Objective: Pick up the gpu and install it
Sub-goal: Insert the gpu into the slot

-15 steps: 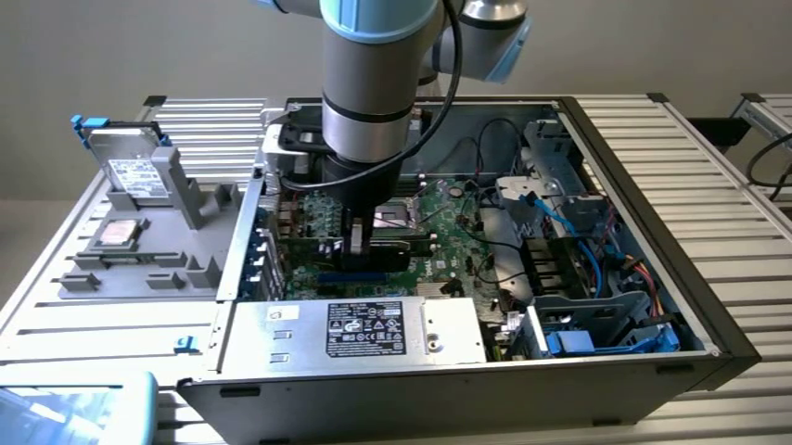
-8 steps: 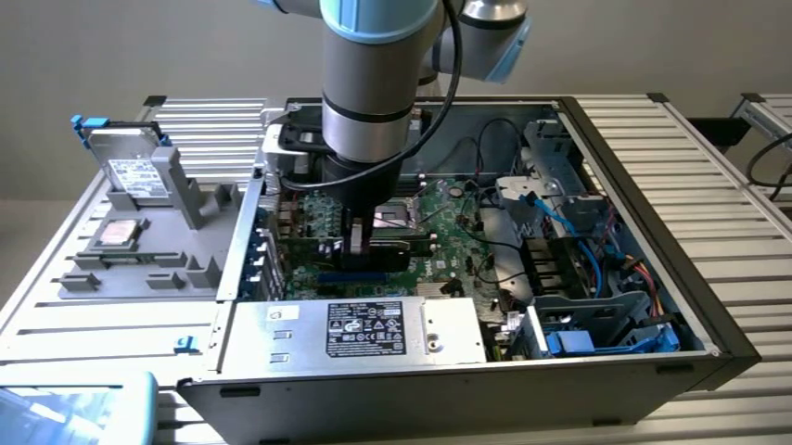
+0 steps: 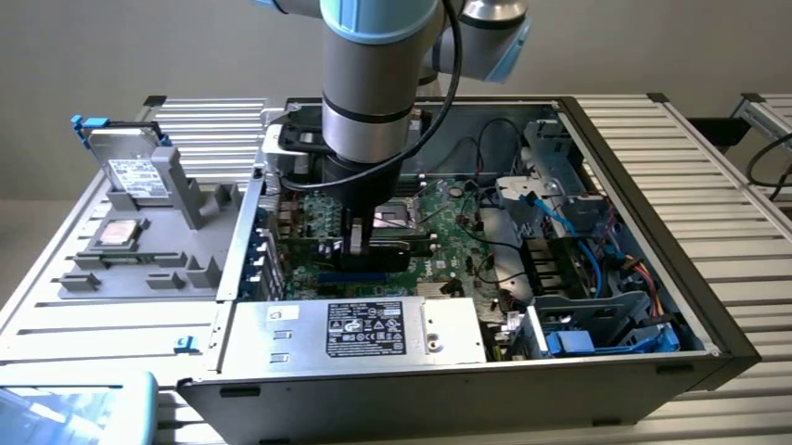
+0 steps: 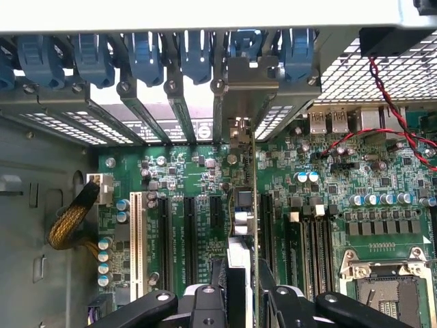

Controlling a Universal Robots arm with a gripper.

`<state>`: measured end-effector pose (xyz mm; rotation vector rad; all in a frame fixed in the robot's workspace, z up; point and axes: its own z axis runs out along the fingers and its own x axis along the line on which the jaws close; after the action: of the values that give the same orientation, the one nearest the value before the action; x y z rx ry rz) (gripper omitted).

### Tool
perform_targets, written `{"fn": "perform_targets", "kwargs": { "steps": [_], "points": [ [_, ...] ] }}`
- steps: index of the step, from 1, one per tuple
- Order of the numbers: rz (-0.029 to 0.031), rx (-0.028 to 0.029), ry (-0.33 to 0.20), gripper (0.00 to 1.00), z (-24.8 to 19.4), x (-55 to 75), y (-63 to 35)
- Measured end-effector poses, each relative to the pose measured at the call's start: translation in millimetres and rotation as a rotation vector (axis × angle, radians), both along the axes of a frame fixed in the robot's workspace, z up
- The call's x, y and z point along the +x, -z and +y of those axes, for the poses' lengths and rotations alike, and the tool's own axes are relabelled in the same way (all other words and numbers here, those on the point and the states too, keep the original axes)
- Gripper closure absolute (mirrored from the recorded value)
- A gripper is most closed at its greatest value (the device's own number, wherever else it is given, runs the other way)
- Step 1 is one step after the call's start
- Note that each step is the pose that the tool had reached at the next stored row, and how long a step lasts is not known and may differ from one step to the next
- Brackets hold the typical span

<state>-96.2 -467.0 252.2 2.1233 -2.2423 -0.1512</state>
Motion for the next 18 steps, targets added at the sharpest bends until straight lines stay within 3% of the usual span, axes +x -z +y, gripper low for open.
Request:
{"fn": "perform_targets", "kwargs": {
  "steps": [7, 18],
  "points": [
    [0.0001, 0.0030, 0.000, 0.72, 0.0, 0.0, 0.0],
    [0.0000, 0.0012, 0.000, 0.72, 1.5, 0.0, -0.1]
  ]
}}
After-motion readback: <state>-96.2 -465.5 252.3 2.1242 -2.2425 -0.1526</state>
